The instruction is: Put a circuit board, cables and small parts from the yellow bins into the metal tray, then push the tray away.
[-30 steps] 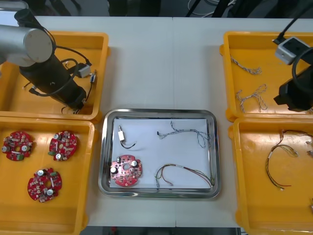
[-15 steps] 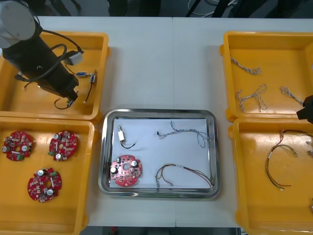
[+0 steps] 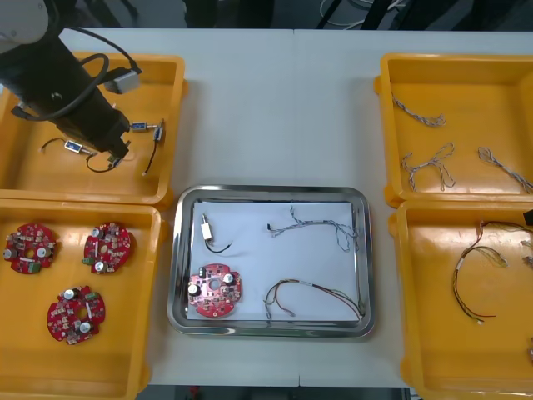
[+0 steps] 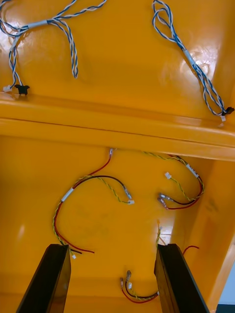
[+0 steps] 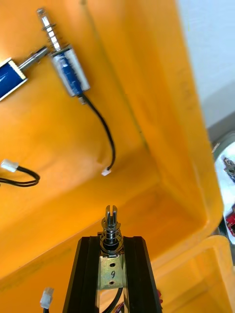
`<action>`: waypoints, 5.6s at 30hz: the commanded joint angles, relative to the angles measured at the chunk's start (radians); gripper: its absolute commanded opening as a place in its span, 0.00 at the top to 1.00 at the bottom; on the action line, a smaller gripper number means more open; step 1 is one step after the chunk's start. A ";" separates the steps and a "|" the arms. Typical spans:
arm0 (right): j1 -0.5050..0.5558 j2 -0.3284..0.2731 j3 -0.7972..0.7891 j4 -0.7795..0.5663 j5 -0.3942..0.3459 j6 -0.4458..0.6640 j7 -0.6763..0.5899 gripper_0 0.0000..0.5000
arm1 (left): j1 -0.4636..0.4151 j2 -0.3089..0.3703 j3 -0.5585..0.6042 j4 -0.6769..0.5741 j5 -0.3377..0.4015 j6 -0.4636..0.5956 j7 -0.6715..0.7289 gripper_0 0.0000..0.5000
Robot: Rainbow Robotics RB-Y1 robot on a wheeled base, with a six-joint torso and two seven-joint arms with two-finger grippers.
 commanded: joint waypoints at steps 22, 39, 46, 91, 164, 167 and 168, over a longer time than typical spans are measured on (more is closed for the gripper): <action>0.109 0.099 -0.095 -0.117 0.037 0.003 -0.040 0.00 | -0.045 -0.191 0.162 -0.436 -0.234 0.295 0.774 1.00; 0.129 0.099 -0.089 -0.117 0.031 0.003 -0.123 0.00 | 0.012 -0.410 0.033 -0.550 -0.447 0.302 1.146 1.00; 0.129 0.099 -0.089 -0.118 0.025 0.003 -0.124 0.00 | 0.142 -0.404 -0.068 -0.645 -0.539 0.199 1.209 1.00; 0.130 0.099 -0.089 -0.125 0.013 0.003 -0.126 0.00 | 0.331 -0.375 -0.227 -0.626 -0.732 -0.069 1.254 0.15; -0.466 -0.010 0.872 -0.264 -0.137 -0.042 -0.071 0.00 | 0.400 0.207 0.613 -0.593 -0.060 0.308 0.646 0.00; -0.505 0.015 0.930 -0.244 -0.137 -0.061 -0.055 0.00 | 0.440 0.208 0.652 -0.593 -0.076 0.308 0.600 0.00; -0.517 0.024 0.950 -0.237 -0.136 -0.065 -0.048 0.00 | 0.453 0.208 0.662 -0.593 -0.082 0.308 0.580 0.00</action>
